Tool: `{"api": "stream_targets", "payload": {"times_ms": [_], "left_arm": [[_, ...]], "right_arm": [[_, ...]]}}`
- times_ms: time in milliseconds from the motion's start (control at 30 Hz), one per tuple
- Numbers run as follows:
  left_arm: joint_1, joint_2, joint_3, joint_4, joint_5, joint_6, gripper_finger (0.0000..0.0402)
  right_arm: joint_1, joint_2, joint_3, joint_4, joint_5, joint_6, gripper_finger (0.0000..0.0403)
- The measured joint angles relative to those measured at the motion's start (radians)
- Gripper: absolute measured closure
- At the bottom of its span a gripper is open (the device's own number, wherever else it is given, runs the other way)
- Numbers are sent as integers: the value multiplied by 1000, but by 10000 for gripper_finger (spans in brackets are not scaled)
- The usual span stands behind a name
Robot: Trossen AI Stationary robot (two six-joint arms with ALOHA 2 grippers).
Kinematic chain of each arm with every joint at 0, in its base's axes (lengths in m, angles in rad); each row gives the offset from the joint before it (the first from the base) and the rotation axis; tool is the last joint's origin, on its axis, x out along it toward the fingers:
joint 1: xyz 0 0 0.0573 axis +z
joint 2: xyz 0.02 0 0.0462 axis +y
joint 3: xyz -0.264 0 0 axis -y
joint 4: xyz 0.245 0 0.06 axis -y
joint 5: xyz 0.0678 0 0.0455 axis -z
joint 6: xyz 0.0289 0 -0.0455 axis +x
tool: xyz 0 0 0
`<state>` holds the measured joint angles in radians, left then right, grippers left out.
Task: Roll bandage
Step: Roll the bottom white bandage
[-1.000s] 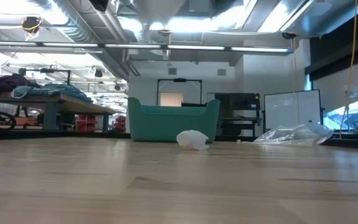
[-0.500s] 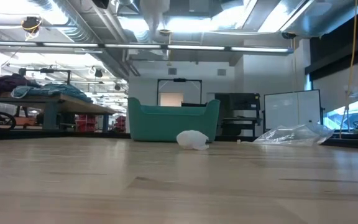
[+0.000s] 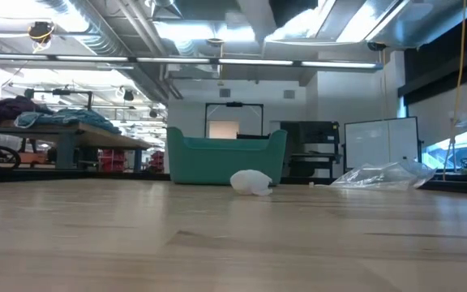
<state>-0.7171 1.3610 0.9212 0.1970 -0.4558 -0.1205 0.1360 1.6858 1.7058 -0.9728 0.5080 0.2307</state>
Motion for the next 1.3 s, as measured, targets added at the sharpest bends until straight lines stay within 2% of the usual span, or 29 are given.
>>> {"api": "stream_targets", "payload": {"times_ms": [133, 267, 333, 433, 500, 600, 733, 867, 967, 1067, 1133, 1200, 1300], "left_arm": [[-17, -15, 35, -79, 42, -85, 361], [-29, -15, 74, -237, 56, -220, 361], [-37, -18, 87, -266, 66, -256, 361], [-45, -18, 89, -263, 116, -261, 361], [-45, -18, 89, -245, 131, -257, 361], [-49, -18, 89, -160, 131, -188, 361], [-48, -29, 89, -5, 115, -76, 361], [-49, -70, 89, 82, -33, 10, 361], [-42, -99, 90, 120, -140, 82, 361], [-18, -104, 90, 180, -154, 153, 361], [-1, -104, 90, 205, -154, 178, 361], [12, -105, 90, 205, -154, 181, 361], [20, -101, 90, 201, -141, 181, 361]], "right_arm": [[2, 15, 0, -31, -10, -39, 218], [2, -28, 8, -68, -139, -103, 182], [2, -55, 21, -104, -244, -97, 172], [0, -89, 24, -148, -499, -49, 164], [1, -102, 24, -159, -592, -44, 164], [28, -124, 18, -150, -590, -31, 166], [123, -167, -53, -58, -453, -80, 166], [232, -256, -242, 222, -323, -120, 166], [302, -313, -454, 633, -191, -195, 166], [333, -306, -642, 1094, -111, -287, 166], [333, -272, -727, 1368, -105, -348, 166], [317, -223, -773, 1555, -114, -374, 166], [288, -156, -771, 1657, -189, -341, 166]]}}
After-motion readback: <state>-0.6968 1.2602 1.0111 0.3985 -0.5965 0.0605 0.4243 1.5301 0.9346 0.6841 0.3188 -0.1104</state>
